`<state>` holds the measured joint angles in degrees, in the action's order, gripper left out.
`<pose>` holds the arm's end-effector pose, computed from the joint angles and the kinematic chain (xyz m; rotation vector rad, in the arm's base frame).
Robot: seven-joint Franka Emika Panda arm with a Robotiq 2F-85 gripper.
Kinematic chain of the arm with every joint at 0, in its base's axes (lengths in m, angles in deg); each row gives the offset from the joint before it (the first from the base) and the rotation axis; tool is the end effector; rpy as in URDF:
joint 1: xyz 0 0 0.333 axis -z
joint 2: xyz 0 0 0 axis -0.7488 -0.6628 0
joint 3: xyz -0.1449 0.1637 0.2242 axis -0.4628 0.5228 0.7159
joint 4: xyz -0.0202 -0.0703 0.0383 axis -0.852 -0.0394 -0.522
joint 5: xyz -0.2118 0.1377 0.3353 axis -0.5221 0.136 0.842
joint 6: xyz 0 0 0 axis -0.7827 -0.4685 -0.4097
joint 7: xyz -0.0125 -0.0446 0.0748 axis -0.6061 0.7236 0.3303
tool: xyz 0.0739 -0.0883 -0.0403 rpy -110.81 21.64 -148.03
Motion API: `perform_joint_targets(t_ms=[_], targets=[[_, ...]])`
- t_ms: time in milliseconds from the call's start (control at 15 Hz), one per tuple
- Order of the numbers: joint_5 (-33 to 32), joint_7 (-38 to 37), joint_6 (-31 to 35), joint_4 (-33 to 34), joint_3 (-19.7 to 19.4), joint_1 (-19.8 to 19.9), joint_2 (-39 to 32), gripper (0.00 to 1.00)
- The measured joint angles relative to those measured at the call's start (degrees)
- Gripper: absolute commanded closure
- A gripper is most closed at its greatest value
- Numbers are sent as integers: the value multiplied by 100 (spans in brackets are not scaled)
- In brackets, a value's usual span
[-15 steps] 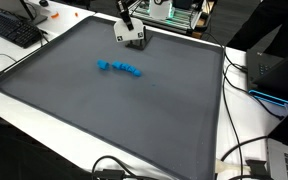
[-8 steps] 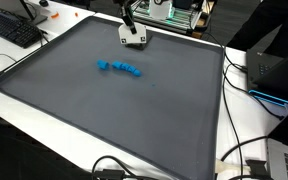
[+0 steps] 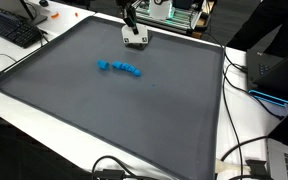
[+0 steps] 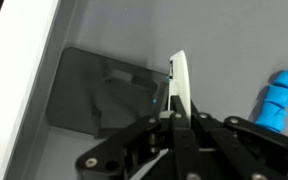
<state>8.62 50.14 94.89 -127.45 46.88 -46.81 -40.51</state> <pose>0.4279 -0.0189 0.2184 -2.3305 1.5921 0.2927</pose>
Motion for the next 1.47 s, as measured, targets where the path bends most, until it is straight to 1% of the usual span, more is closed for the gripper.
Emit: perform_joint_targets(t_ms=[733, 933, 1467], targets=[[369, -105, 707, -266, 16, -4, -13, 99], [475, -105, 759, -277, 32, -24, -21, 99], [486, -131, 756, -288, 92, -32, -31, 99]])
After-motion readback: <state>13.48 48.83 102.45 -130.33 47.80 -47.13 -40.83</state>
